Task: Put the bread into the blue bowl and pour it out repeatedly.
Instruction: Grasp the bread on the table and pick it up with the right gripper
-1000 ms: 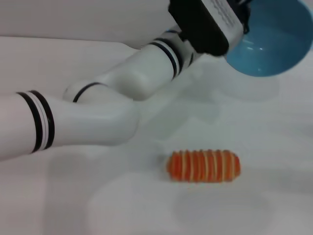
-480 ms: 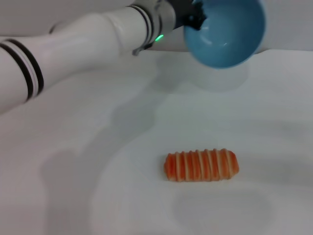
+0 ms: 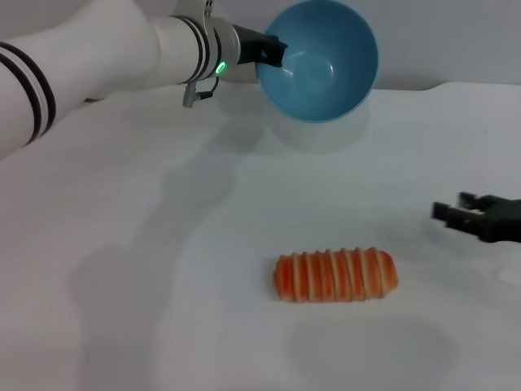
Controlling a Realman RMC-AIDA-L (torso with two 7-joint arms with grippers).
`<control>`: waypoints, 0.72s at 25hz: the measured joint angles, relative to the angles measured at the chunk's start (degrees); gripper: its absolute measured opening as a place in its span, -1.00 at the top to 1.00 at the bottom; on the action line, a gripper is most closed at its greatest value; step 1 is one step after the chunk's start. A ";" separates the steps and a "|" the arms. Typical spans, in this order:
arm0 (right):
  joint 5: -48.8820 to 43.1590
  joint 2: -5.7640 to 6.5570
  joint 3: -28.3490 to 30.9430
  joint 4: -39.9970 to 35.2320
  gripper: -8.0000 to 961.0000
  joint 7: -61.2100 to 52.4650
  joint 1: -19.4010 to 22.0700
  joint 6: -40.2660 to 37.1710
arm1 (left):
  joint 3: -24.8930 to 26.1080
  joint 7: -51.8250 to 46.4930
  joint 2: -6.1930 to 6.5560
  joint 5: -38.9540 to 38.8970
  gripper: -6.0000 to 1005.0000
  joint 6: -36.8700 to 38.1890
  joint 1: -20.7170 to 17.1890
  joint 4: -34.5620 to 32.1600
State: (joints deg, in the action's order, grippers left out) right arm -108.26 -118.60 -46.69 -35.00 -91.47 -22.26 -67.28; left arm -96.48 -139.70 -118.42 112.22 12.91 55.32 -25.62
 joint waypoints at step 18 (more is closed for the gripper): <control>-1.91 -0.18 -18.03 6.34 -0.33 -14.12 -9.12 4.91 | -0.42 -1.63 -0.42 -0.27 0.99 -1.83 -1.36 0.31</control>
State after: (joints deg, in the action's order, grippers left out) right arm -110.17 -118.78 -64.72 -28.66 -105.59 -31.38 -62.37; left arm -96.90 -141.33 -118.84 111.96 11.08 53.97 -25.31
